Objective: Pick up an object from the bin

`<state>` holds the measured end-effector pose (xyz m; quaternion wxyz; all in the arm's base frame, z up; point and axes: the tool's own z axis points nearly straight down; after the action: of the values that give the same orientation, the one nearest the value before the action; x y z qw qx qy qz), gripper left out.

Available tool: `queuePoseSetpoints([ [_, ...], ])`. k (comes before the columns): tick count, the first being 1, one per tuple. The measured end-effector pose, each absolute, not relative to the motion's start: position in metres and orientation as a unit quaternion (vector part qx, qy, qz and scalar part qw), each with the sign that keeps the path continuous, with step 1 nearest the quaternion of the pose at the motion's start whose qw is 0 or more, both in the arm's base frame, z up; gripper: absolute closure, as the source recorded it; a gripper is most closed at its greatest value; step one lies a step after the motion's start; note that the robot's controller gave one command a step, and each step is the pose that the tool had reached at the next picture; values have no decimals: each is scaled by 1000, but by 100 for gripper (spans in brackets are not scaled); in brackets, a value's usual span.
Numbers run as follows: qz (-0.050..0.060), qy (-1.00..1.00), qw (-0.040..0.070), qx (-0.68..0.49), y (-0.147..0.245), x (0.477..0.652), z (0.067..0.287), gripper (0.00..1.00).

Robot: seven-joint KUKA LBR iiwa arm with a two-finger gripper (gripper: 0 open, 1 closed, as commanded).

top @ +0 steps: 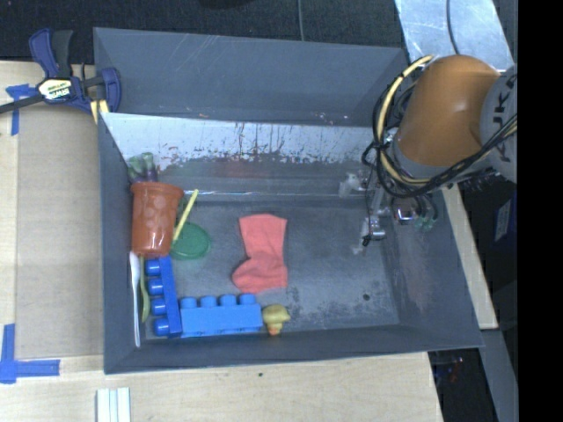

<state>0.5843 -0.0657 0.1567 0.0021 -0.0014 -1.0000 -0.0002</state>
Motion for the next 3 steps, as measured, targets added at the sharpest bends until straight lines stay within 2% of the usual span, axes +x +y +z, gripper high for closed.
queuePoseSetpoints([
  [1, 0, -1000, -2, 0, -66, 586, 161, 0],
  [2, 1, -988, -3, 155, -37, 582, 133, 0],
  [3, 0, -979, -4, 205, 22, 592, 116, 0],
])
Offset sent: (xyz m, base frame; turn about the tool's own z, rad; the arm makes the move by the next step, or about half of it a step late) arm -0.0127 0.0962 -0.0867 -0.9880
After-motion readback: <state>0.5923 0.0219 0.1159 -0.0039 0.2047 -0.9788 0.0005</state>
